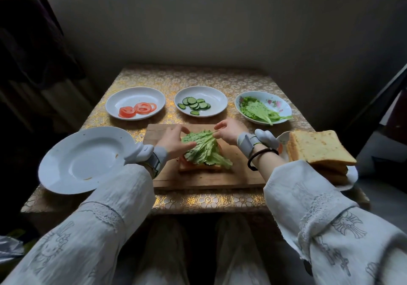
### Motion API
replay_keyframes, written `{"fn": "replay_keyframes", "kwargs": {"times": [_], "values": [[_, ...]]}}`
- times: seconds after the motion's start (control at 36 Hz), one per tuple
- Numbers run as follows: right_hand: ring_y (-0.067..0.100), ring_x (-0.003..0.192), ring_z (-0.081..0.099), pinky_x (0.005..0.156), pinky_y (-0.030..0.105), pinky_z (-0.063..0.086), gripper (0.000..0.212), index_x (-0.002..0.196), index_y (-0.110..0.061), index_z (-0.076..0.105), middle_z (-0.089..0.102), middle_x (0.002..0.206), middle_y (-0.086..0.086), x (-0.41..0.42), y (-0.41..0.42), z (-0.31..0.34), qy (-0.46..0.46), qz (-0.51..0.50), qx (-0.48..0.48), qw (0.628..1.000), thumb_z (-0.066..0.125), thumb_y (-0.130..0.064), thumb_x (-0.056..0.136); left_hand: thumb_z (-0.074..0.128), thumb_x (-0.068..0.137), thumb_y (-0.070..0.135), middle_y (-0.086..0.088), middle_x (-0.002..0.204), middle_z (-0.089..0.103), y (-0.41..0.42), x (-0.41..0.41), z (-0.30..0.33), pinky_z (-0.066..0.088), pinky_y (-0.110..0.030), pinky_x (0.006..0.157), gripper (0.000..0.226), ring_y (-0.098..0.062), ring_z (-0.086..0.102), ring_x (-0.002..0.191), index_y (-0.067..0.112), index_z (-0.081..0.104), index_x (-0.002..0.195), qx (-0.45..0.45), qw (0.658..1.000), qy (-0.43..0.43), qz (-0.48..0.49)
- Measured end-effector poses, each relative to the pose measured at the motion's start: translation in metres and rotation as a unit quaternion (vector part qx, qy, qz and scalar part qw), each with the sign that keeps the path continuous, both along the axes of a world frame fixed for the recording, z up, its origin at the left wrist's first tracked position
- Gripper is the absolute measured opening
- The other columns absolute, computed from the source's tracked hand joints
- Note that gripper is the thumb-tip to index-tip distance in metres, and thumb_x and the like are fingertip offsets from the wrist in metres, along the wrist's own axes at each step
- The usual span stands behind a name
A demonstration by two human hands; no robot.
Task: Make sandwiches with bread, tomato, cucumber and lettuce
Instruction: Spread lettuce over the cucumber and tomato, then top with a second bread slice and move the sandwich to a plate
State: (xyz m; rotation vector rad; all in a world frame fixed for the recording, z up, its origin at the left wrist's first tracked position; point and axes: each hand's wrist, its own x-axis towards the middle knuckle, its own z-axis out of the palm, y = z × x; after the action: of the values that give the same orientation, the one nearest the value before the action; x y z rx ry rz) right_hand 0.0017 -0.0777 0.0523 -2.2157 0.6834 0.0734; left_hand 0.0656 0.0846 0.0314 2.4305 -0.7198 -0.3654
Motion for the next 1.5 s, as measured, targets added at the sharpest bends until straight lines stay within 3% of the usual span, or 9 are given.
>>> {"fn": "replay_keyframes", "kwargs": {"times": [0.08,0.19,0.31,0.47,0.94,1.14,1.31,1.39,1.5], "values": [[0.019,0.118,0.057,0.083,0.017,0.041,0.032,0.124,-0.012,0.064,0.062,0.128,0.003,-0.008,0.005,0.001,0.009,0.036,-0.059,0.998,0.057,-0.017,0.093,0.063,0.086,0.034,-0.015,0.128,0.046,0.000,-0.005,0.000,0.042,-0.032,0.098,0.042,-0.026,0.054,0.112,0.015,0.055,0.122,0.016,0.999,-0.025,-0.022],[0.020,0.106,0.062,0.077,0.017,0.046,0.031,0.122,-0.015,0.065,0.063,0.129,0.002,-0.013,0.011,-0.004,0.006,0.066,-0.099,0.993,0.050,-0.017,0.095,0.063,0.086,0.032,-0.015,0.120,0.048,-0.001,-0.014,-0.005,0.042,-0.036,0.103,0.033,-0.029,0.052,0.115,0.020,0.061,0.117,0.045,0.997,-0.042,-0.044],[0.025,0.113,0.061,0.096,0.028,0.047,0.031,0.118,-0.022,0.068,0.064,0.128,0.005,-0.016,0.011,-0.010,-0.024,0.048,-0.175,0.983,0.047,-0.019,0.094,0.064,0.086,0.031,-0.014,0.120,0.049,0.000,-0.018,-0.008,0.042,-0.035,0.102,0.031,-0.030,0.051,0.115,0.022,0.062,0.116,0.054,0.997,-0.046,-0.043],[0.025,0.115,0.060,0.103,0.035,0.046,0.031,0.115,-0.017,0.069,0.065,0.126,0.006,-0.021,0.015,-0.015,-0.009,0.090,-0.176,0.980,0.048,-0.013,0.093,0.064,0.086,0.031,-0.013,0.119,0.053,0.000,-0.019,-0.005,0.042,-0.036,0.100,0.029,-0.029,0.052,0.113,0.019,0.063,0.112,0.058,0.996,-0.053,-0.032],[0.030,0.112,0.059,0.094,0.033,0.049,0.031,0.112,-0.011,0.070,0.066,0.121,0.011,-0.098,-0.075,0.029,-0.002,-0.035,-0.222,0.974,0.045,-0.011,0.093,0.042,0.095,0.009,-0.015,0.123,0.064,-0.098,-0.077,0.034,0.049,-0.032,0.084,0.033,-0.032,0.062,0.105,0.006,0.061,0.122,-0.002,0.996,0.013,-0.093],[0.034,0.110,0.059,0.088,0.035,0.048,0.028,0.110,-0.008,0.068,0.065,0.117,0.015,-0.145,-0.122,0.028,0.027,-0.175,-0.247,0.953,0.048,-0.012,0.090,0.037,0.093,-0.003,-0.013,0.095,0.056,-0.155,-0.112,0.030,0.043,-0.016,0.047,0.038,-0.012,0.046,0.056,-0.002,0.056,0.126,-0.038,0.982,0.154,-0.103],[0.036,0.128,0.043,0.104,0.039,0.037,0.036,0.124,0.003,0.054,0.047,0.136,0.020,-0.169,-0.149,0.021,0.084,-0.250,-0.223,0.938,0.044,-0.010,0.092,0.035,0.091,-0.009,-0.016,0.095,0.054,-0.197,-0.131,0.028,0.051,-0.030,0.076,0.037,-0.023,0.052,0.080,0.000,0.055,0.120,-0.116,0.951,0.274,-0.088],[0.036,0.122,0.050,0.095,0.036,0.044,0.031,0.118,0.006,0.056,0.055,0.129,0.021,-0.173,-0.157,0.017,0.089,-0.259,-0.185,0.944,0.045,-0.009,0.093,0.035,0.092,-0.008,-0.007,0.085,0.052,-0.210,-0.140,0.027,0.044,-0.032,0.084,0.029,-0.019,0.050,0.082,0.012,0.054,0.098,-0.112,0.948,0.291,-0.069],[0.033,0.121,0.052,0.085,0.030,0.044,0.035,0.123,0.006,0.053,0.054,0.131,0.021,-0.172,-0.167,0.012,0.061,-0.300,-0.105,0.946,0.048,-0.012,0.094,0.033,0.093,-0.010,-0.015,0.134,0.049,-0.220,-0.145,0.024,0.048,-0.029,0.082,0.047,-0.028,0.050,0.123,0.004,0.042,0.137,-0.106,0.947,0.297,-0.063]]}}
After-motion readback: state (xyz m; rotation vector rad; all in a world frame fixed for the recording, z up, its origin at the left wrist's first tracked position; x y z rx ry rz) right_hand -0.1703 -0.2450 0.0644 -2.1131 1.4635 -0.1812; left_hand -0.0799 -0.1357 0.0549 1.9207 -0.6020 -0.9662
